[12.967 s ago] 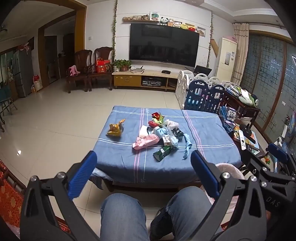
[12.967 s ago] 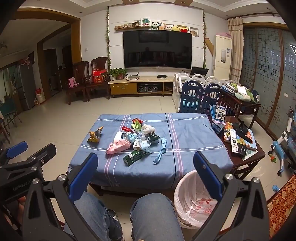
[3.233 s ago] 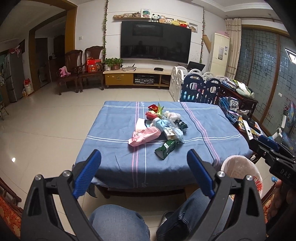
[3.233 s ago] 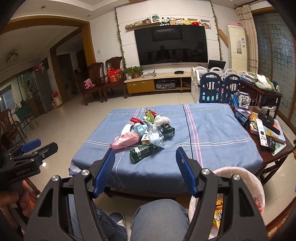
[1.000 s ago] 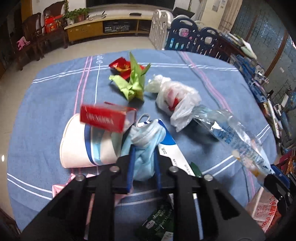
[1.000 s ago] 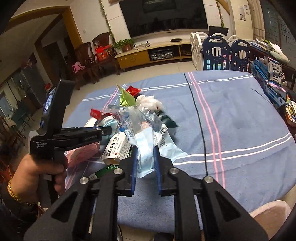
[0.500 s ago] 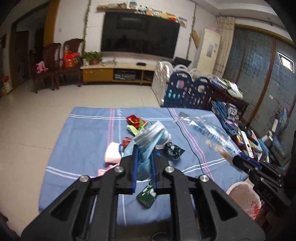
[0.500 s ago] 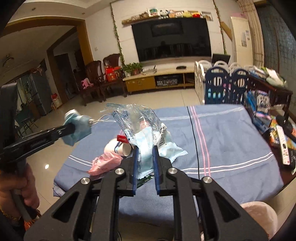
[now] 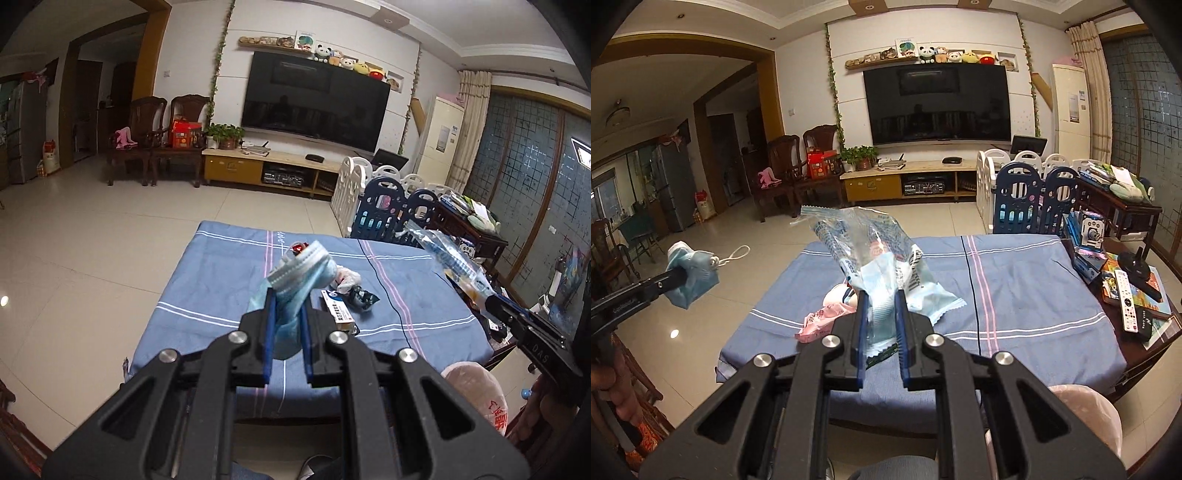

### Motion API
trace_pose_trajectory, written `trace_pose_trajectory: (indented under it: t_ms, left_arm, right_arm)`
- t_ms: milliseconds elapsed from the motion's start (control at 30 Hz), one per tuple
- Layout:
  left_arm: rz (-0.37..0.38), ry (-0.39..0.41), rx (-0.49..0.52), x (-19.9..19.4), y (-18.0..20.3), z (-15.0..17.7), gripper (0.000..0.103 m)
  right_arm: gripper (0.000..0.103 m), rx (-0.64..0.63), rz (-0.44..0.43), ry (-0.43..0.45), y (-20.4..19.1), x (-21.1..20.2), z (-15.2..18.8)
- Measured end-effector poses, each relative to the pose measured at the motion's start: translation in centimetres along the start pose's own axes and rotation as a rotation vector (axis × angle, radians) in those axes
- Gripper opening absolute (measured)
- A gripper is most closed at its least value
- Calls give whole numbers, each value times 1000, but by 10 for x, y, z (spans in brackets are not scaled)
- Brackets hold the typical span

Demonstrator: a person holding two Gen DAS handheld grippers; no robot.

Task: Collect trash
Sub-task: 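Carry the blue mask to the wastebasket and open the left gripper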

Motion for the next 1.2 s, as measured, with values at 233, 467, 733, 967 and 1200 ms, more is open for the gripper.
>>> trace_pose_trajectory:
  t_ms: [233, 467, 733, 967, 1200]
  left_arm:
    - [12, 8, -13, -7, -2, 1, 13]
    - [16, -1, -4, -3, -6, 3, 13]
    - [19, -24, 14, 2, -5, 3, 13]
    - [22, -29, 27, 2, -2, 3, 13]
    - [59, -46, 57, 7, 15, 8, 13]
  right_arm:
    - [14, -19, 8, 6, -10, -24, 0]
    - [14, -30, 11, 9, -14, -33, 0]
    - [14, -31, 10, 8, -16, -33, 2]
    - [14, -27, 11, 11, -14, -33, -1]
    - [14, -2, 26, 7, 2, -45, 5]
Point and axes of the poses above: each gripper's, at about its wrist camera, not at the fingertips, and x roughly the way its jaws point, y to its right, z to its underside, the point moved 10 cm from there along x, roughly the way its jaws point, and after that the axes turned 1 degree about -x, right-handed, at the moved point
